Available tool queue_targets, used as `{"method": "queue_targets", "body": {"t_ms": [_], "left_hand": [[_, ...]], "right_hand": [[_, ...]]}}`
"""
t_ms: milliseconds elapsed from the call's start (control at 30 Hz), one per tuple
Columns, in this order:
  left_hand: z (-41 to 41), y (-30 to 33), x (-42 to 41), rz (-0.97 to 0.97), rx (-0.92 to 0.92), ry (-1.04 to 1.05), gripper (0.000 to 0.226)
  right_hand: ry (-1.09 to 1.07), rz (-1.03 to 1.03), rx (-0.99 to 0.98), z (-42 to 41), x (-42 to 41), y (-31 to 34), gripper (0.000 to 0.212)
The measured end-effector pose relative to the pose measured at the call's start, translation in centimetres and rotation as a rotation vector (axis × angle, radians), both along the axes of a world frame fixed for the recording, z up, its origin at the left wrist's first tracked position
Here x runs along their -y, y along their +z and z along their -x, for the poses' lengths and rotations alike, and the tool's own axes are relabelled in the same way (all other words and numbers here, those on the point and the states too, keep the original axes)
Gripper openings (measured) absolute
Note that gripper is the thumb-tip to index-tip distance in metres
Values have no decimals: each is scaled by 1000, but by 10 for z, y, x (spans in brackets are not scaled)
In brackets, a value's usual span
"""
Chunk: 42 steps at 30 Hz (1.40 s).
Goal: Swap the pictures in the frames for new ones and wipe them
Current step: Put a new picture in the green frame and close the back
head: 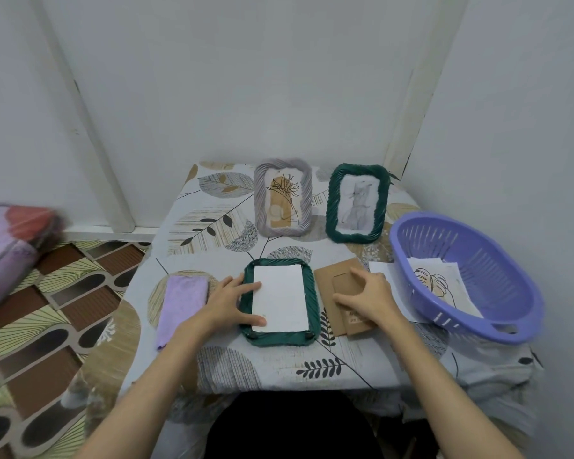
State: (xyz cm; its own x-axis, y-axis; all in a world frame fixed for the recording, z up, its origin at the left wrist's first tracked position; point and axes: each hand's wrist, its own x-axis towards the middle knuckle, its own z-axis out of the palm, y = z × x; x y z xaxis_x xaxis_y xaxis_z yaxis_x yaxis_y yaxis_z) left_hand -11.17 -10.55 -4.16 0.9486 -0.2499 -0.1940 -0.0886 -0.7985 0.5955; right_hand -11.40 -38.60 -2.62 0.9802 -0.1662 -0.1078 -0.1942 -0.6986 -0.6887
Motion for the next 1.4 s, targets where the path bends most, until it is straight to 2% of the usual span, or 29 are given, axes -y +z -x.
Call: {"method": "queue_targets", "body": {"t_ms": [100, 200, 333, 400, 500, 600, 733, 800, 933, 1133, 1400], "left_hand": [[-1, -2, 1, -1, 4, 10, 84], [-1, -4, 1, 0, 11, 15, 85], [-1, -5, 1, 17, 23, 22, 84], [0, -4, 1, 26, 28, 26, 84], [0, -6, 1, 36, 29, 29, 83], [0, -9, -2, 53, 36, 34, 86], [0, -11, -1, 42, 44, 26, 91], [1, -12, 0, 54, 48, 20, 88], [-1, -15, -6, 207, -8, 54, 79], [-7, -14, -5, 14, 25, -10, 74], [-8, -14, -7, 8, 26, -24, 76]], "right_hand": [[15, -77, -9, -3, 9, 8, 64], [47, -143, -17, -2, 14, 18, 64], [2, -126, 204, -2, 13, 34, 64], [-19, -225, 284, -4, 10, 43, 63], [41, -503, 168, -7, -8, 46, 61], [88, -581, 31, -7, -33, 30, 58], [48, -688, -38, -8, -52, 9, 57], [48, -688, -49, -7, -58, 3, 57], [36, -662, -34, -5, -61, 2, 58], [72, -582, 29, -2, -57, 11, 58], [124, -512, 69, 1, -66, 2, 58]]}}
